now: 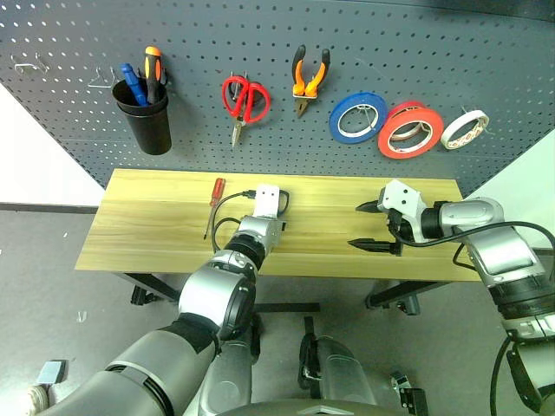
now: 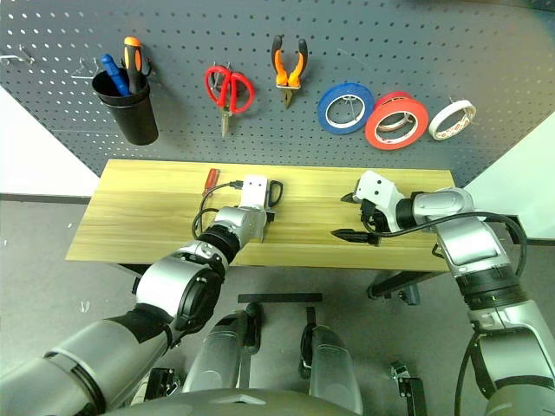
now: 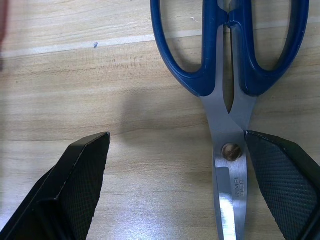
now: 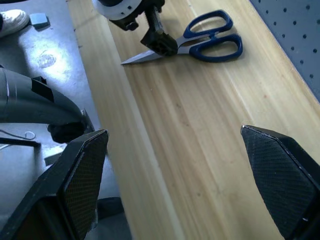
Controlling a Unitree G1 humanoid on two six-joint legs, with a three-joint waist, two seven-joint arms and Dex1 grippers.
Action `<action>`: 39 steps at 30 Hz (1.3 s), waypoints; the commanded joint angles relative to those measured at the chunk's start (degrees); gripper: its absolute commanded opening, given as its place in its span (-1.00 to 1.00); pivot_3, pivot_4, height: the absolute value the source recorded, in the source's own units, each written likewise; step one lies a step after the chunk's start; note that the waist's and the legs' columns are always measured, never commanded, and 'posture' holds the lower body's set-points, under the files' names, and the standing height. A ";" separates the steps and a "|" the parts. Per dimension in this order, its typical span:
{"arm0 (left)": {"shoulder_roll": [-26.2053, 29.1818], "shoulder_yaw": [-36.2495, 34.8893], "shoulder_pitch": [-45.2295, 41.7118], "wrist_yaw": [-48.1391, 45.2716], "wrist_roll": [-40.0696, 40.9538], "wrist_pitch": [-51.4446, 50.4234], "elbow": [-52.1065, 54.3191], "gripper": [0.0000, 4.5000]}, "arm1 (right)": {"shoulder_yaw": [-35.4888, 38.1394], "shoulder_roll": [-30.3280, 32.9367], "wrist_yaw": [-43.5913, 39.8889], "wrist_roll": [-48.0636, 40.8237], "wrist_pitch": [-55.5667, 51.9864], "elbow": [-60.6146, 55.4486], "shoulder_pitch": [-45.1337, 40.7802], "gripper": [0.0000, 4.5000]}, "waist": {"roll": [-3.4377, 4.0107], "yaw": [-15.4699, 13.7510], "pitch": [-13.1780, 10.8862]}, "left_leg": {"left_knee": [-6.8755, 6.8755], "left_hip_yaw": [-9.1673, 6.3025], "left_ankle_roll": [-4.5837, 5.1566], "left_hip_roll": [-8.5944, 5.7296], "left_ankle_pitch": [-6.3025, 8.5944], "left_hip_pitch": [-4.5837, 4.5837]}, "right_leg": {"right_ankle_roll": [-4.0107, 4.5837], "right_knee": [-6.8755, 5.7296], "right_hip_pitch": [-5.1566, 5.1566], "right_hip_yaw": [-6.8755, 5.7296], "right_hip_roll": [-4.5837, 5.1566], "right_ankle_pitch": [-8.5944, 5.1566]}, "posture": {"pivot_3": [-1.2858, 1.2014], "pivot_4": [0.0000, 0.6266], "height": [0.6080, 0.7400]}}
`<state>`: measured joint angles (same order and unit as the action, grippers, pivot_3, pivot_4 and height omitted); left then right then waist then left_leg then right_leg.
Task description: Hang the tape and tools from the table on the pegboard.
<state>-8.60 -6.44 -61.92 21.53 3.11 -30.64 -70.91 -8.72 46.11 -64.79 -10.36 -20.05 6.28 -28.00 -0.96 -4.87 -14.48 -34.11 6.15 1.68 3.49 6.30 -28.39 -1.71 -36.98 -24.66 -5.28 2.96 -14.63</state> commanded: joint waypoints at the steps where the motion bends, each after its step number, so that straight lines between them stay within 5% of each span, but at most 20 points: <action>1: -4.09 0.43 -0.95 0.32 -0.65 -1.74 -2.26 0.48 | 2.25 0.12 0.85 -0.74 -0.39 -2.42 0.37 1.00 | 0.01 0.35 -0.02 | 0.00 0.00 0.00 0.00 0.00 0.01 | 0.00 0.00 0.00 -0.01 0.01 0.00 | 0.07 0.00 0.88; 5: -3.88 0.97 -1.97 0.79 -1.27 -0.44 -2.17 -0.05 | 2.36 0.25 1.32 -0.20 0.55 -2.14 0.14 1.00 | 0.00 1.34 -0.14 | 0.01 0.00 0.00 0.00 0.00 0.00 | 0.00 0.00 0.00 -0.03 0.02 0.00 | 0.07 -0.03 0.88; 16: -3.30 -0.99 -2.49 -0.35 0.37 1.93 -1.44 -0.05 | 1.86 1.11 1.90 1.96 4.06 -1.27 1.01 1.00 | 0.05 1.26 -0.71 | 0.04 0.00 -0.01 0.00 0.00 -0.02 | -0.01 0.02 -0.03 -0.07 0.03 -0.01 | 0.07 -0.03 0.88; 19: -3.24 -1.51 -2.94 -1.00 0.72 1.69 -1.36 0.18 | 1.87 0.78 1.93 2.19 4.44 -1.43 1.22 1.00 | 0.04 1.28 -0.98 | 0.04 0.00 -0.01 -0.01 0.00 -0.04 | -0.01 0.04 -0.03 -0.08 0.05 -0.01 | 0.07 -0.04 0.88; 25: -2.79 -1.84 -3.38 -0.84 0.62 2.09 -1.57 0.99 | 1.54 0.33 2.32 3.36 5.57 -0.68 0.88 1.00 | 0.05 1.25 -1.14 | 0.08 0.02 -0.01 -0.02 0.00 -0.09 | -0.03 0.05 -0.08 -0.09 0.05 -0.01 | 0.07 -0.06 0.88; 35: -1.53 -4.13 -3.43 0.17 1.68 0.31 -3.90 0.99 | 1.80 0.23 3.63 4.45 5.23 -0.75 1.30 1.00 | 0.05 1.31 -1.16 | 0.08 0.04 -0.01 -0.02 0.00 -0.09 | -0.04 0.05 -0.08 -0.10 0.05 -0.01 | 0.06 -0.07 0.88; 39: -0.28 -5.45 -3.83 0.06 1.99 -0.97 -4.58 0.44 | 1.89 0.22 4.55 4.79 5.05 -0.88 1.56 1.00 | 0.04 1.36 -1.18 | 0.08 0.04 -0.01 -0.02 0.00 -0.09 | -0.04 0.06 -0.09 -0.10 0.05 -0.01 | 0.06 -0.05 0.88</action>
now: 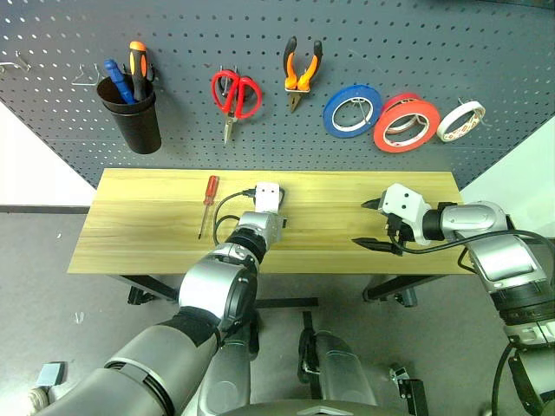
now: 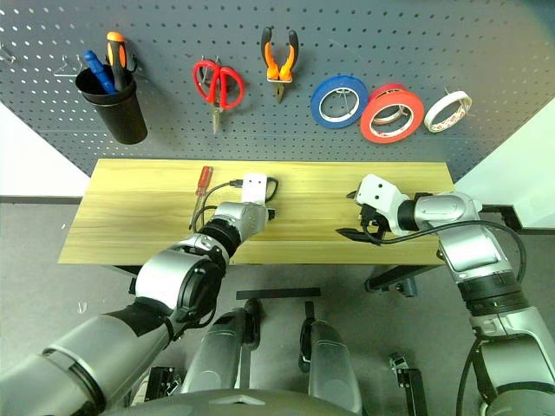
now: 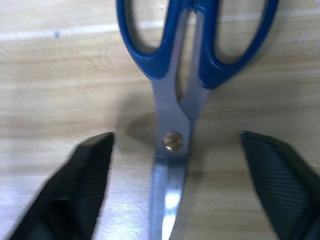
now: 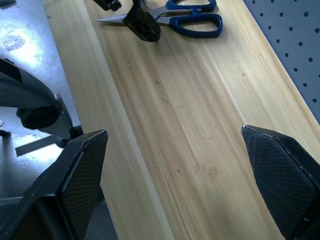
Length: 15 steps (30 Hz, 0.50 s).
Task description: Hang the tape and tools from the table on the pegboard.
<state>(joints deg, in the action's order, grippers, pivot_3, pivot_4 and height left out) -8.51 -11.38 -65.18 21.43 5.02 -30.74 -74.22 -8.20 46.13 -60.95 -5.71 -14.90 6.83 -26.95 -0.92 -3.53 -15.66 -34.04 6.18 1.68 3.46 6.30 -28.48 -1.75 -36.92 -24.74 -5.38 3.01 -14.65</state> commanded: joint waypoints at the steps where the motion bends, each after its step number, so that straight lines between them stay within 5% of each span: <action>1: -0.08 -0.48 -0.66 0.10 -0.18 -0.69 -1.32 0.28 | 1.39 0.22 0.80 0.12 -0.10 -1.42 0.61 1.00 | 0.00 0.03 -0.01 | 0.00 0.00 0.00 0.00 0.00 0.00 | 0.00 0.00 0.00 0.00 0.00 0.00 | 0.06 -0.04 0.88; 8: 0.93 -0.62 -0.90 0.60 -0.92 -0.82 -1.70 -0.75 | 1.47 0.25 1.45 0.16 -0.10 -1.10 0.79 1.00 | 0.01 0.05 -0.05 | 0.00 0.00 0.00 0.00 0.00 0.00 | 0.00 -0.01 0.00 0.00 0.00 0.00 | 0.06 -0.03 0.88; 15: 2.08 0.68 -1.27 -4.43 -2.07 -2.54 -1.43 -0.77 | 1.62 0.37 2.21 0.82 1.14 0.69 0.53 1.00 | 0.01 0.06 -0.05 | 0.00 0.00 0.00 0.00 0.00 0.02 | 0.00 -0.01 0.00 0.00 0.00 0.00 | 0.06 -0.09 0.88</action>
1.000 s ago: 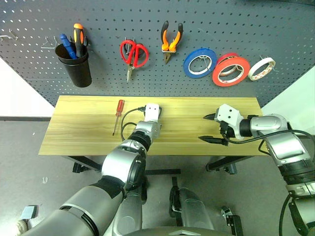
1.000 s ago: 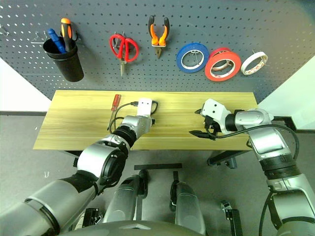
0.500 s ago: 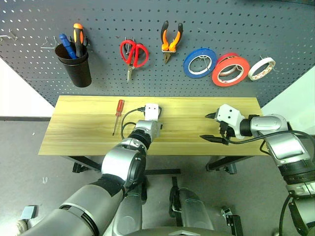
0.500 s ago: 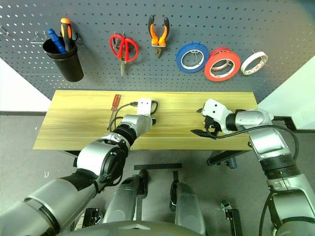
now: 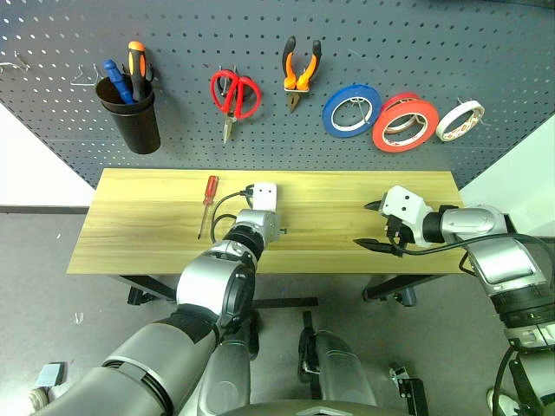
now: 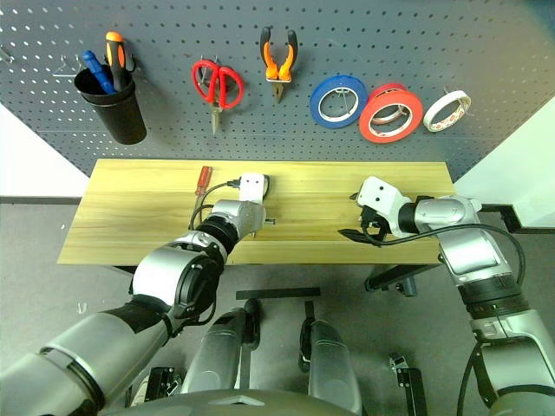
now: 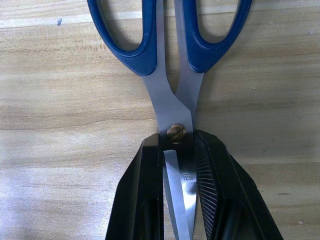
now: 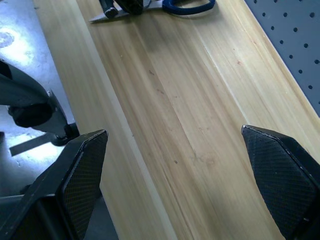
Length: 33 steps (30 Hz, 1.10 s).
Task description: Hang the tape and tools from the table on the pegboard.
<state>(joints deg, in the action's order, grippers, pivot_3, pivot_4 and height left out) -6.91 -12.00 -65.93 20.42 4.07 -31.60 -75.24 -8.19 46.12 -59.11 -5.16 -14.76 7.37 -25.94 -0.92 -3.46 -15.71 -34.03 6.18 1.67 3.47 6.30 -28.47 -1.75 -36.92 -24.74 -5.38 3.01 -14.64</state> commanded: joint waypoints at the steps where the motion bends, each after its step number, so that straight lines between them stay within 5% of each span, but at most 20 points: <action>1: 1.00 2.30 -0.93 -6.53 -1.64 -2.92 -0.07 -0.77 | 1.88 0.51 0.34 0.07 1.02 0.02 -0.51 1.00 | 0.01 -0.02 0.01 | 0.00 0.00 0.00 0.00 0.00 0.00 | 0.00 0.00 0.00 0.00 0.00 0.00 | 0.07 -0.11 0.88; 10: 11.63 19.72 1.83 -39.87 -9.74 -14.17 14.14 -0.77 | 7.35 -0.79 -0.27 -7.38 -3.95 -2.67 -2.51 1.00 | 0.05 -0.01 0.04 | 0.12 0.01 -0.02 -0.01 0.00 -0.07 | 0.03 0.13 -0.05 -0.07 -0.01 0.02 | 0.11 -0.30 0.88; 19: 27.91 33.20 19.07 -57.84 -7.86 -30.61 64.24 -0.77 | 9.54 0.55 -0.87 -9.40 -5.38 -6.24 -1.66 1.00 | 0.13 -0.25 0.11 | 0.35 0.03 -0.10 -0.06 -0.03 -0.17 | -0.09 0.21 -0.14 -0.07 0.09 0.12 | 0.13 -0.45 0.88; 23: 35.01 32.87 26.98 -60.44 -6.59 -27.38 80.21 -0.77 | 9.86 0.92 -1.63 -10.75 -6.69 -7.59 -3.03 1.00 | 0.24 -0.21 0.23 | 0.32 0.03 -0.10 -0.11 -0.03 -0.18 | 0.04 0.21 -0.14 -0.06 0.16 0.07 | 0.14 -0.49 0.88; 27: 37.34 28.77 35.04 -53.44 -9.50 -13.92 84.62 -0.77 | 11.25 1.41 -2.64 -13.06 -8.59 -8.46 -3.80 1.00 | 0.51 -0.38 0.53 | 0.31 0.05 -0.10 -0.11 -0.02 -0.18 | 0.06 0.22 -0.12 -0.07 0.17 0.09 | 0.15 -0.54 0.88; 33: 32.87 20.02 45.06 -42.67 -8.53 3.98 86.22 -0.77 | 17.21 3.68 -7.05 -22.60 -15.43 -11.43 -2.56 1.00 | 0.62 -0.80 1.14 | 0.30 0.12 -0.09 -0.13 -0.02 -0.18 | -0.06 0.27 -0.10 -0.08 0.19 0.16 | 0.16 -0.64 0.88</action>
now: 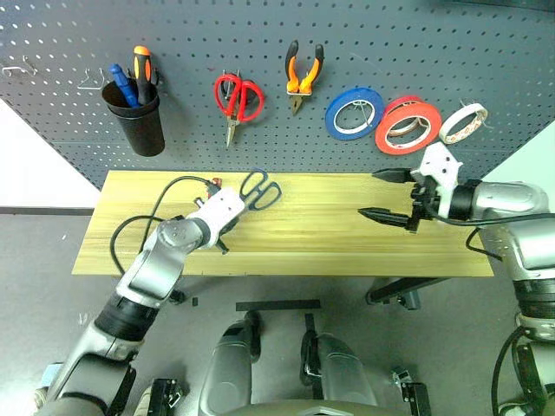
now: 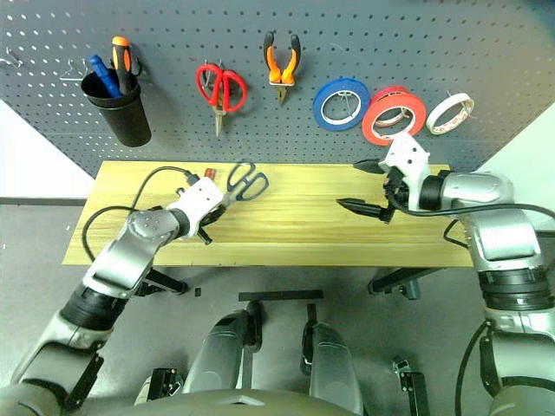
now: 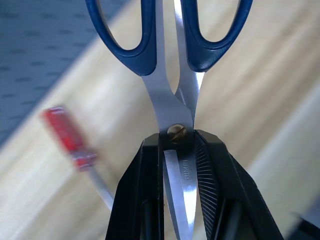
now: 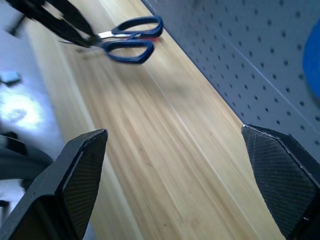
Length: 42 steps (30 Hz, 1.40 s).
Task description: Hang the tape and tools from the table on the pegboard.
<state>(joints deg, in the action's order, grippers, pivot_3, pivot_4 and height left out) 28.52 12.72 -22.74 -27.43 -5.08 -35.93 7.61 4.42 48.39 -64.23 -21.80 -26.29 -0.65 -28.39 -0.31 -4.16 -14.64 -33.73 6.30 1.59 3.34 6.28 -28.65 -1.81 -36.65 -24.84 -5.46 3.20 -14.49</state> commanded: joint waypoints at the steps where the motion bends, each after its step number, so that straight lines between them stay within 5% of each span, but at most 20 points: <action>1: -3.94 -6.16 2.91 5.61 1.98 11.64 3.11 -0.77 | 5.51 1.76 -2.95 -8.18 -5.70 -4.14 0.00 1.00 | 0.00 -0.17 0.25 | -0.04 0.00 0.01 0.00 0.00 0.00 | -0.09 0.01 0.03 0.00 0.00 0.05 | 0.16 -0.65 0.88; 14: -11.64 -11.20 2.31 8.04 7.01 25.45 2.97 -0.77 | 5.93 2.31 -3.53 -12.54 -8.36 -5.07 -3.68 1.00 | 0.47 -1.53 4.38 | 0.52 0.33 0.15 0.24 0.10 -0.18 | -0.33 1.64 0.33 0.06 -0.35 1.31 | 0.16 -0.79 0.88; 19: -13.22 -11.33 -0.82 12.72 4.19 25.37 -1.28 -0.77 | 5.28 2.48 -3.25 -11.80 -7.82 -5.56 -3.44 1.00 | 0.05 -3.75 5.07 | 0.66 3.39 0.13 0.40 0.08 0.66 | -0.11 -1.66 -0.88 0.94 1.00 -0.39 | 0.16 -0.80 0.88; 21: -13.64 -10.99 -2.20 14.02 3.31 24.63 -2.91 -0.77 | 5.18 2.59 -3.04 -11.56 -7.62 -5.69 -3.15 1.00 | 0.50 -3.09 5.31 | -1.52 0.49 -0.24 -0.79 0.74 0.97 | 0.07 -1.56 -0.81 0.59 1.23 -0.43 | 0.15 -0.80 0.88; 23: -14.36 -10.96 -3.64 15.24 3.00 23.81 -4.39 -0.77 | 5.07 2.67 -2.80 -11.37 -7.52 -5.79 -2.93 1.00 | 0.78 -2.18 5.69 | -1.42 -1.01 0.25 -1.30 1.33 1.19 | -0.01 -0.97 0.22 -0.08 1.20 -0.41 | 0.15 -0.80 0.88; 26: -15.36 -10.48 -5.85 16.46 2.52 21.29 -6.48 -0.77 | 5.01 2.68 -2.38 -11.35 -7.70 -6.09 -2.83 1.00 | 0.75 -1.81 5.97 | -1.07 -1.07 0.57 -1.13 1.55 0.95 | -0.79 0.82 0.94 -0.48 1.05 0.66 | 0.15 -0.79 0.88; 42: -16.70 -7.29 -7.44 16.67 -1.11 23.03 -10.99 -0.77 | 5.55 3.33 -0.84 -10.58 -7.46 -7.51 -0.60 1.00 | 0.73 -1.79 5.98 | -1.58 -0.14 1.08 -1.23 1.82 0.48 | -1.40 0.83 0.49 -0.23 1.39 1.14 | 0.13 -0.76 0.88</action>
<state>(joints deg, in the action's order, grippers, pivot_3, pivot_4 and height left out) 11.95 5.14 -28.42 -10.84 -5.70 -15.16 -4.83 8.27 50.57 -65.35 -32.14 -34.50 -6.48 -28.87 0.42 -5.96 -8.66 -35.31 6.17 2.67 2.11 8.10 -28.16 -3.22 -35.83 -24.35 -5.68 4.60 -13.34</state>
